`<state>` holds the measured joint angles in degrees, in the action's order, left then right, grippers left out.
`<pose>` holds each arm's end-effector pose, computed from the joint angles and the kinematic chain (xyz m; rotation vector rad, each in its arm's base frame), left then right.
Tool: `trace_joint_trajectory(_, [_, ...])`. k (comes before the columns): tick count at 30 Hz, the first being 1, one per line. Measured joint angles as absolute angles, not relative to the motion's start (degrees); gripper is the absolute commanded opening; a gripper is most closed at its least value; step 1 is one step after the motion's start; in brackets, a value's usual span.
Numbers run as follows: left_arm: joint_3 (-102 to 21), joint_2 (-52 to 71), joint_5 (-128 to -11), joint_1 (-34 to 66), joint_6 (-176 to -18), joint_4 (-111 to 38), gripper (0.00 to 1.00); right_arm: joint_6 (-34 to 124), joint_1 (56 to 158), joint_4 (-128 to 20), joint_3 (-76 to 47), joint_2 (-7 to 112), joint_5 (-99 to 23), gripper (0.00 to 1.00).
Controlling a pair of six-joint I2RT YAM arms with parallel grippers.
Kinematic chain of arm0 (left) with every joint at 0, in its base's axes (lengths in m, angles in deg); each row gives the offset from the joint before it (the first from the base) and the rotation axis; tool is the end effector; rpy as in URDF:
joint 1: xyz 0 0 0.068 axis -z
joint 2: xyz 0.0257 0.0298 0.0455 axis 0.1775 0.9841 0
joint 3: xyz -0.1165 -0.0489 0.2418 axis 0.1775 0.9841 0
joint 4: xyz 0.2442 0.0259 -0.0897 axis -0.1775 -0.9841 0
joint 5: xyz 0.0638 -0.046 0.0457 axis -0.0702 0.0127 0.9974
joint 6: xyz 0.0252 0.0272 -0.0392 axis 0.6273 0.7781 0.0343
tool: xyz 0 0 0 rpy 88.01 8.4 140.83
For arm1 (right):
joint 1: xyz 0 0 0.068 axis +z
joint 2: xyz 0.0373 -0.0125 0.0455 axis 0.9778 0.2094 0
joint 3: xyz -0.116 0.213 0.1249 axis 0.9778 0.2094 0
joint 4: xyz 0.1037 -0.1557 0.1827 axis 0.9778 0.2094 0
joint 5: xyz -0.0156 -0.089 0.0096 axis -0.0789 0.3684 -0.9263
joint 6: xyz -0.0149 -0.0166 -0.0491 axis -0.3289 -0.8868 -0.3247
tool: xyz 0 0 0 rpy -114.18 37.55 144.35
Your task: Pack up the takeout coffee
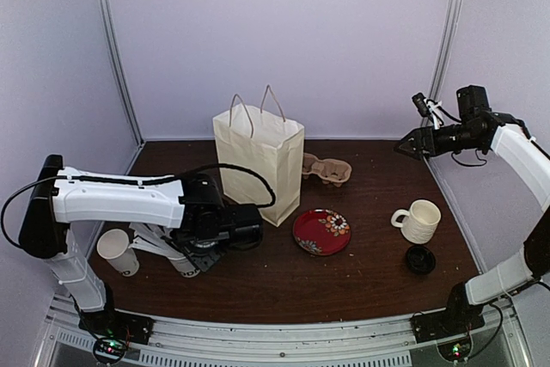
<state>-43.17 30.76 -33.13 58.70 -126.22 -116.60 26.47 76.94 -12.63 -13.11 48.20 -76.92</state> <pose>0.1176 -0.2586 0.2347 0.7288 2.6800 0.6005 0.2760 0.0210 0.3504 -0.5867 2.1061 0.8177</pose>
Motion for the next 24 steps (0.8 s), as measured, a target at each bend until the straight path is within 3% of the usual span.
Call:
trace_joint_trajectory(18, [-41.51, 30.69, -34.18, 57.52, -124.76, -116.53, 0.0, 26.64, 76.94, -12.63, -12.93, 48.4, -76.92, 0.97])
trace_joint_trajectory(24, [-41.03, 29.75, -34.28, 55.38, -121.92, -115.81, 0.0, 26.62, 76.94, -12.85, -12.12, 48.26, -76.85, 0.98])
